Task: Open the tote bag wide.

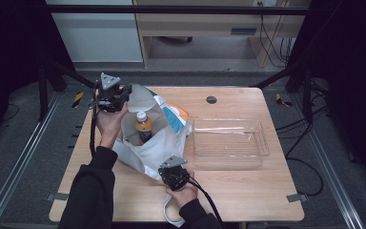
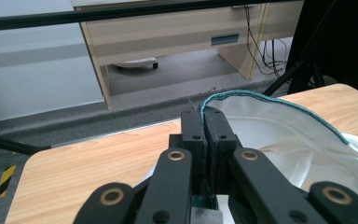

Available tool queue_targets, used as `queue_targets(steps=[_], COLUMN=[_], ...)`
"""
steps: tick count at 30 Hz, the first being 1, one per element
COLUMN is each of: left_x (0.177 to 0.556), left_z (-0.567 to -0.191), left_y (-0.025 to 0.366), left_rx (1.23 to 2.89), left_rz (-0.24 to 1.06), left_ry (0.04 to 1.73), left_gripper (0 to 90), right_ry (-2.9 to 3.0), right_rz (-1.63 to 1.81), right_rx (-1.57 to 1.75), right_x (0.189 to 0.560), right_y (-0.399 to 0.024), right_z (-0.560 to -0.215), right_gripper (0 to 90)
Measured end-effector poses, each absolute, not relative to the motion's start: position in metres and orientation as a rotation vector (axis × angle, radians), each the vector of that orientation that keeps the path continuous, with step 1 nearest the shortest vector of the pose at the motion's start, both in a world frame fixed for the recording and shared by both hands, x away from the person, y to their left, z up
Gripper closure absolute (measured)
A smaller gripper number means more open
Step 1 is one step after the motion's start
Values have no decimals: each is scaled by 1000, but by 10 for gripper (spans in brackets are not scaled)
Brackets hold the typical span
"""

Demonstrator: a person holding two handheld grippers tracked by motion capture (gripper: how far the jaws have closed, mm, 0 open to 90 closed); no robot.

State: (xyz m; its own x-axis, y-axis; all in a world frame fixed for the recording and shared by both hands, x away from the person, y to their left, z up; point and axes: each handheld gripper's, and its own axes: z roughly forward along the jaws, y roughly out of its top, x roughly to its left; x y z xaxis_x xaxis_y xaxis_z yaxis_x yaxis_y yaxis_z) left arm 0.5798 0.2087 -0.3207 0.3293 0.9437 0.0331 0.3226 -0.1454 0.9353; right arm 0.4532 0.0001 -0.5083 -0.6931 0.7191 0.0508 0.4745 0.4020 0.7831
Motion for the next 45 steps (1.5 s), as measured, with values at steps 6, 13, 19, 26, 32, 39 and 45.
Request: queue_targets(steps=[6,13,19,26,32,39,45], left_x=[584,590,596,600,606,610,614], left_z=[-330,-336,-342,-350,-356,-363,-368], left_y=[209,210,211,213,215,217,219], left_rx=[1674,1689,1704,1717,1736,1746,1761], left_rz=[842,848,855,850,856,859,864], left_ry=[1171,1177,1194,1200,1209,1217,1226], left_gripper=[879,879,879,879,879,879,879], right_ry=[2366,2369,2367,2370,2369,2368,2367], right_rz=[1179,1181,1179,1179,1179,1181,1181], right_rx=[1043,1043,1041,1035,1035,1037,1039], right_x=[454,453,454,453,453,454,453], right_y=[0,0,0,0,0,0,0], right_z=[-508,-508,-508,-508,-508,-508,-508], right_gripper=[900,900,900,900,900,900,900])
